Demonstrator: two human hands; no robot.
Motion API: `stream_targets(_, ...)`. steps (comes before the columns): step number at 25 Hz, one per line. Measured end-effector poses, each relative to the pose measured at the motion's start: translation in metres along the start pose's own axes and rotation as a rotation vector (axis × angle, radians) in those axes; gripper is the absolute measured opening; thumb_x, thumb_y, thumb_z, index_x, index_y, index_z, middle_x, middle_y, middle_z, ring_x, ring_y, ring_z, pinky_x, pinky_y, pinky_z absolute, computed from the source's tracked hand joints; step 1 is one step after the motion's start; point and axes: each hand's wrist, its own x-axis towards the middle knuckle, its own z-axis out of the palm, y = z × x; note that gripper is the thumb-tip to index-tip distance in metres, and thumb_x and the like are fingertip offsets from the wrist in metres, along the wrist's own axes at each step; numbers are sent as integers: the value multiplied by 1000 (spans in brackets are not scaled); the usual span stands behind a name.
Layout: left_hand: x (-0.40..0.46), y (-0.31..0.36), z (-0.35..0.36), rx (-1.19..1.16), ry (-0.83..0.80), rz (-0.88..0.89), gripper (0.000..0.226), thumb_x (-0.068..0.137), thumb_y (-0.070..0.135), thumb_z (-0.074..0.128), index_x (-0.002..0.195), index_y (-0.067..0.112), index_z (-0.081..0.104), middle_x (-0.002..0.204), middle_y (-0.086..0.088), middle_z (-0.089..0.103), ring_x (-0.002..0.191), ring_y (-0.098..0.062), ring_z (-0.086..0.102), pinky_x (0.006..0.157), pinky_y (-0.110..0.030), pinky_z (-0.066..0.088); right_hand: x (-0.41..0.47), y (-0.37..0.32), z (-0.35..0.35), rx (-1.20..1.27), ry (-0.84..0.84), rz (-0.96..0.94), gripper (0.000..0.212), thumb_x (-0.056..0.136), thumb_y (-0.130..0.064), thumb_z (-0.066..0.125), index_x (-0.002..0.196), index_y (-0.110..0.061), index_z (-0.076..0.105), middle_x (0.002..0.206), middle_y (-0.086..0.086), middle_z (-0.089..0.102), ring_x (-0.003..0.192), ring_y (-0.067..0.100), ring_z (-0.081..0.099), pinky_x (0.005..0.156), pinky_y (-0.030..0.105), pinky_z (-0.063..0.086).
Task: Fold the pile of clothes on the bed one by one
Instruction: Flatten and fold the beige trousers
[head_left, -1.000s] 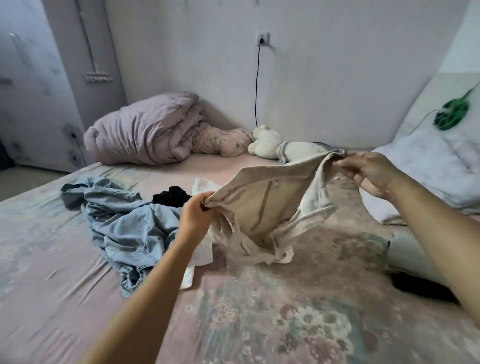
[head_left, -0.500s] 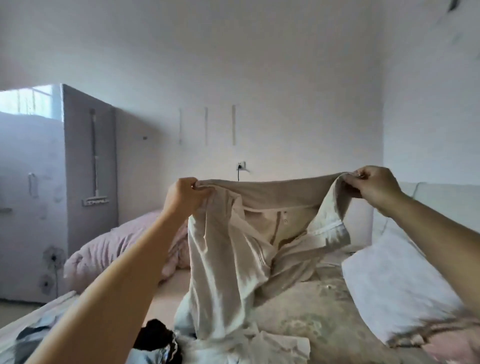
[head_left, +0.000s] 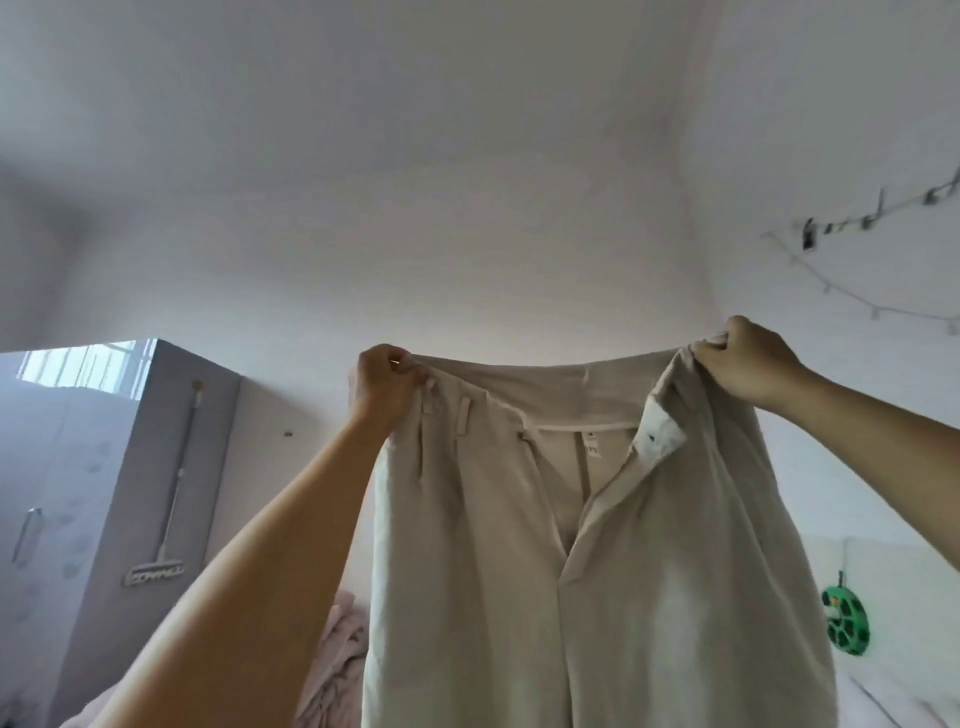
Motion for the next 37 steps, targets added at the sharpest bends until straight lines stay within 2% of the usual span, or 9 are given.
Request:
stream_targets(4,34,21,-10,111,16,176,18,71,8,56,57,-1,50,59,-7,41,62,-19,35,56,-29,31,22,-7,-14,-42,-69,26,65,90,-57,46,127,-3,45,132,19,52,122,40,43,95,42,41)
stream_targets(8,33,50,-2,77,-15,199,13,85,3,48,81,6,60,80,-6,57,78,-20,50,59,-26,35,37,-3,-28,64,-108,2,42,91,-45,54,88,-3,57,89,16,57,98,32,52,71,34,41)
stream_targets(10,28,67,5,101,-74,179,5,90,13,55,94,12,57,87,0,56,84,-18,50,60,-26,33,38,-8,-39,155,-115,57,40,94,-35,55,104,4,55,98,18,54,102,32,51,76,34,40)
stream_targets(13,35,91,4,87,-277,171,49,77,29,78,115,14,52,102,1,52,92,-16,50,67,-24,40,47,-8,-57,111,6,63,51,95,-32,54,129,4,41,130,23,49,119,37,47,89,36,37)
stream_targets(15,41,105,-1,187,-358,226,78,61,35,88,124,15,46,108,2,48,99,-13,48,77,-23,38,53,-8,-67,88,58,4,41,95,-34,53,118,-1,44,120,23,52,115,38,48,82,37,36)
stream_targets(18,43,126,-11,218,-262,292,94,38,53,88,115,20,45,101,7,50,97,-13,50,77,-24,36,57,-21,-83,123,144,-70,32,94,-35,54,99,-6,41,100,20,50,102,37,51,72,33,28)
stream_targets(22,47,153,-26,197,-53,385,42,58,36,89,79,20,56,80,10,56,74,-3,51,58,-17,38,55,-42,-109,61,351,-211,35,96,-33,51,113,-3,44,115,25,56,106,42,53,74,37,33)
stream_targets(24,44,158,-29,181,-84,377,38,59,34,89,62,21,54,66,11,54,62,-1,50,45,-11,36,51,-46,-113,-76,342,-312,30,97,-31,47,108,-4,42,111,25,58,99,43,55,71,39,34)
stream_targets(37,6,143,-58,395,-218,385,48,70,43,79,78,-3,64,69,-5,54,60,-10,46,53,-23,35,15,-20,-100,19,120,-340,26,93,-36,55,93,-13,42,89,11,55,82,30,50,72,41,40)
